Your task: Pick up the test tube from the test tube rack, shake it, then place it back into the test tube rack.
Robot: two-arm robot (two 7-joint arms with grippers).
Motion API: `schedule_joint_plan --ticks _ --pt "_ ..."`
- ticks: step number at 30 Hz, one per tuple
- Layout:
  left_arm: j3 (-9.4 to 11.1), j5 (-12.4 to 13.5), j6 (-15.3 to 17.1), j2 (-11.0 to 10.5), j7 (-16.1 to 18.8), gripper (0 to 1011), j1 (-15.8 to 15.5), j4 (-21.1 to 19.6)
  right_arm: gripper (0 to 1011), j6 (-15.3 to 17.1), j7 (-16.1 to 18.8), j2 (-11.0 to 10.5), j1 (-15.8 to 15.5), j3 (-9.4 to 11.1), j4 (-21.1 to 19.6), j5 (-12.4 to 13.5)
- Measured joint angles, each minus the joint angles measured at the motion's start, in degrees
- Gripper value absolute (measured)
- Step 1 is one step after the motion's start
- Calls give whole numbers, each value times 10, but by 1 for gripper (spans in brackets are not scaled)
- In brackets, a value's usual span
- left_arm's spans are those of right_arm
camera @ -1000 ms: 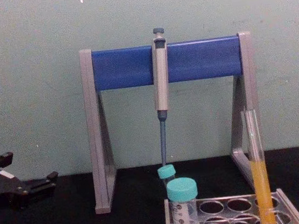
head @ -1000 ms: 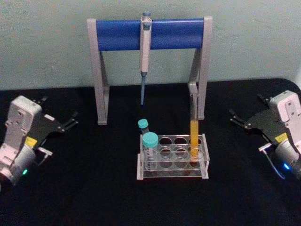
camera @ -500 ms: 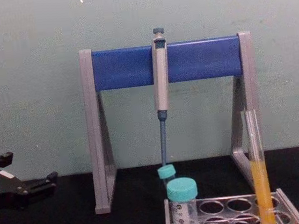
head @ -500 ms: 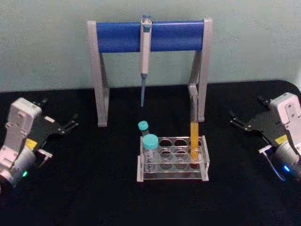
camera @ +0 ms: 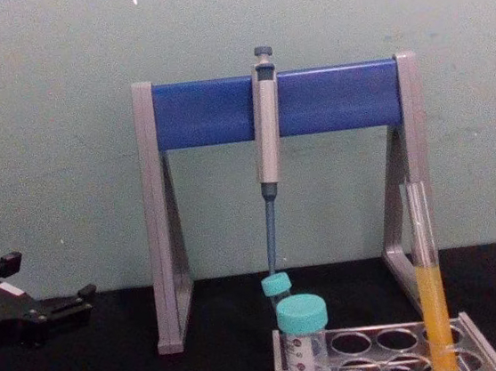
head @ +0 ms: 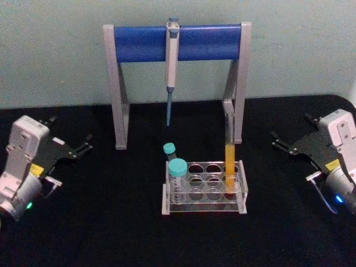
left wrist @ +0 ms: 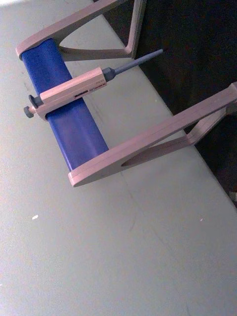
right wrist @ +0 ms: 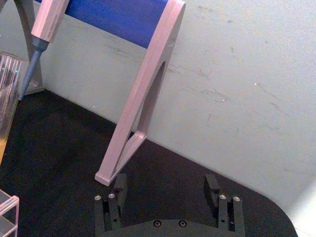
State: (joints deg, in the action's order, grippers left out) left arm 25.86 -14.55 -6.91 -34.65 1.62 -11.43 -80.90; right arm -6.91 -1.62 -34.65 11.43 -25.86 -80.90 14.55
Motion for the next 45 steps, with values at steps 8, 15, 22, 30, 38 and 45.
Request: schedule_joint_plan --ticks 8,15,22,30,38,45 --pt "0 0 0 0 0 1002 0 0 1000 0 0 0 0 0 0 0" --pt "0 0 0 0 0 1001 0 0 1000 0 0 0 0 0 0 0" --pt "0 0 0 0 0 1001 0 0 1000 0 0 0 0 0 0 0" --pt "0 0 0 0 0 1002 0 0 1000 2 24 3 -11 15 -12 6" --pt "0 0 0 0 0 1001 0 0 1000 26 69 4 -35 32 -45 47" --pt "0 0 0 0 0 1001 0 0 1000 61 116 5 -54 47 -77 95"
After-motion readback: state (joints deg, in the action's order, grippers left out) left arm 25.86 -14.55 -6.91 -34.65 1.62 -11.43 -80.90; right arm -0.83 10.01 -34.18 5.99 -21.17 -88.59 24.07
